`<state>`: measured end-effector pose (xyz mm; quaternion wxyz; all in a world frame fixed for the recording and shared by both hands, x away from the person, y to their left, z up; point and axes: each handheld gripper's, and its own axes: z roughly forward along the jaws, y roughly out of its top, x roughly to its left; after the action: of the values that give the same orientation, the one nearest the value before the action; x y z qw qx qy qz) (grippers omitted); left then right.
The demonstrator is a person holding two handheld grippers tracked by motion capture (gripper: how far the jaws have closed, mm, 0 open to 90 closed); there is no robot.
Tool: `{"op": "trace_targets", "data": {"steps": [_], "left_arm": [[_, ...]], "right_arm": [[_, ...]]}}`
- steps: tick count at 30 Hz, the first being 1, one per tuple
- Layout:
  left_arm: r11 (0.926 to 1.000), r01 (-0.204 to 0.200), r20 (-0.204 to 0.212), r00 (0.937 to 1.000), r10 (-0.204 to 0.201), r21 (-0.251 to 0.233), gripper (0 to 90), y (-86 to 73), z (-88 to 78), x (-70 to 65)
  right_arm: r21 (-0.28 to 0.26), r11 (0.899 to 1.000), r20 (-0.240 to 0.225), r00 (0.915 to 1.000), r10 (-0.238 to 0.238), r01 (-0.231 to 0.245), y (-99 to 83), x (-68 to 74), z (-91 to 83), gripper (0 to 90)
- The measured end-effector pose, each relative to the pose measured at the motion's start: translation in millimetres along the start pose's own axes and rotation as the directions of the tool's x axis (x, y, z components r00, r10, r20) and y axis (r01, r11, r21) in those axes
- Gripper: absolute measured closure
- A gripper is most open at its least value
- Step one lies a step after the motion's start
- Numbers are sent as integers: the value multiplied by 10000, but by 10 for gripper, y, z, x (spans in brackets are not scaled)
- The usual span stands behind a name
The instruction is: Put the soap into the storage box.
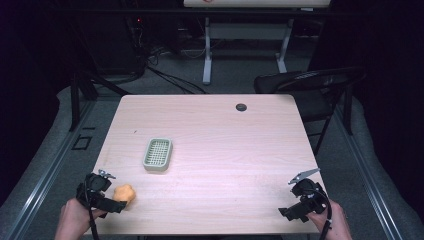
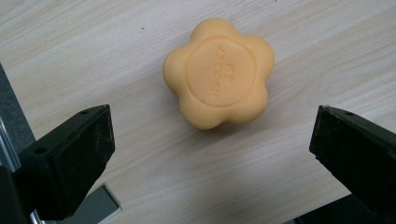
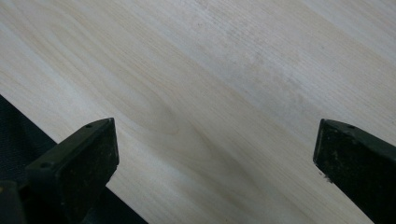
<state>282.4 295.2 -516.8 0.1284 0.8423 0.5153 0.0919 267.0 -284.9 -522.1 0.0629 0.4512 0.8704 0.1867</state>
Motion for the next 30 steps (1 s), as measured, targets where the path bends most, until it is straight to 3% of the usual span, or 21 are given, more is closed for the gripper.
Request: {"op": "trace_targets", "data": {"steps": [15, 21, 26, 28, 30], "left_arm": [[9984, -424, 33, 9991, 423, 385, 1, 24, 11, -2], [9967, -579, 30, 9983, 578, 571, 1, 24, -2, -7], [9955, -725, -13, 9974, 727, 614, 1, 62, -16, -14], [9951, -781, -43, 9969, 785, 605, 1, 86, -19, -9], [9937, -859, -18, 9963, 863, 715, 1, 123, -24, -6]], "right_arm": [[225, 9997, -10, 10000, -75, 75, 6, 2, 30, 6], [357, 9983, 59, 9989, -471, 468, 39, 57, 30, 7], [117, 9995, 66, 9995, -299, 298, 26, 68, 43, 7], [443, 9982, 86, 9991, -416, 412, 38, 45, 38, 8], [304, 9992, 44, 9996, -264, 263, 35, 49, 57, 10]]}}
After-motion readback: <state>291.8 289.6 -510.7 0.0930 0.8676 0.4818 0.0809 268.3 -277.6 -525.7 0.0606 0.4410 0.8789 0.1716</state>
